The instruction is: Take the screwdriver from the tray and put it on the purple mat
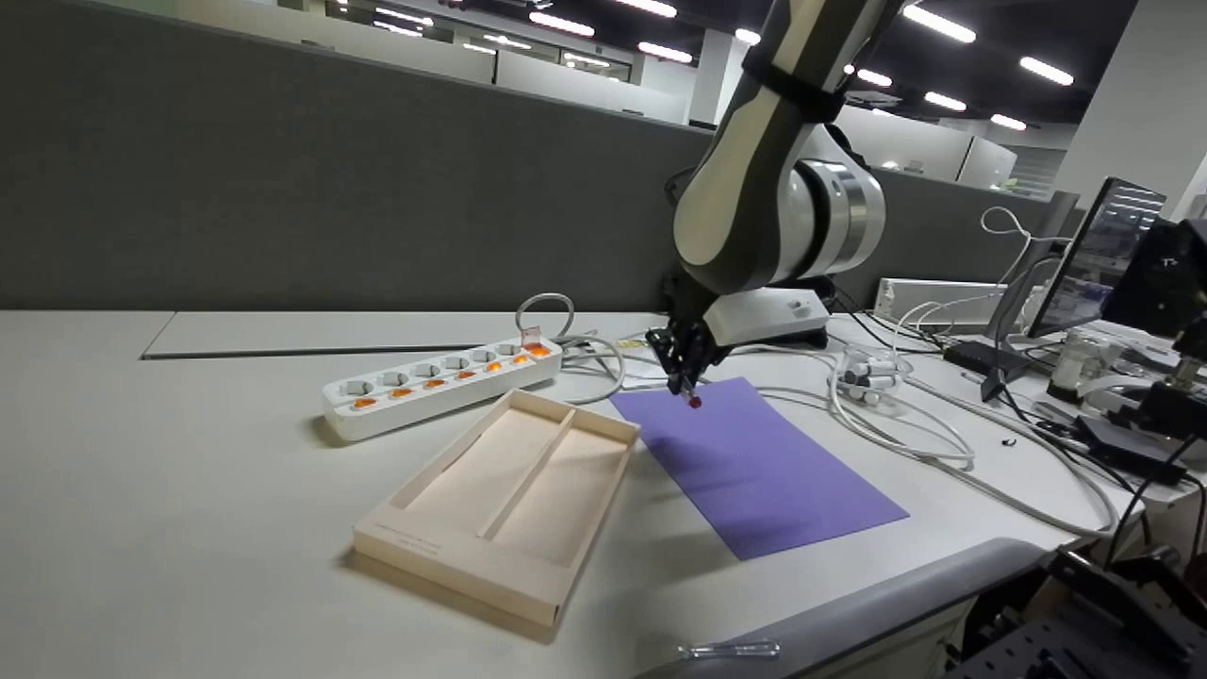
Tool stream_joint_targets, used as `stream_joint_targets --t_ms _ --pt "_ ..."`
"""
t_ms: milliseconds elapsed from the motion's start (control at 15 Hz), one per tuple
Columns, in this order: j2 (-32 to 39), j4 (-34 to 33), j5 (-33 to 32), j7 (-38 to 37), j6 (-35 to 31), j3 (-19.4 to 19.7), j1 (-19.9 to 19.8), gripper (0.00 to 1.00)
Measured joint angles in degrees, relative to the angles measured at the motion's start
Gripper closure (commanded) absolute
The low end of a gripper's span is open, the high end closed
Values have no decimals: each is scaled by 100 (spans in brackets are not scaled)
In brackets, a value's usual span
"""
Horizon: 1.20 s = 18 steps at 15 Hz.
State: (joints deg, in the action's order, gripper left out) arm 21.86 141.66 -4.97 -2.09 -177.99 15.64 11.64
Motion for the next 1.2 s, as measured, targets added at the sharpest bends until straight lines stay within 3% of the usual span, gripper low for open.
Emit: stream_joint_targets --t_ms 333,867,933,1000,1200 --pt "347 -31 214 0 194 -291 -492 95" --pt "674 -306 705 138 662 -1389 -1589 95" --pt "680 -332 753 170 712 -1476 -1698 57" --pt "682 -356 800 203 765 -1550 -1790 55" --pt "704 -425 942 242 872 -1737 -1971 36"
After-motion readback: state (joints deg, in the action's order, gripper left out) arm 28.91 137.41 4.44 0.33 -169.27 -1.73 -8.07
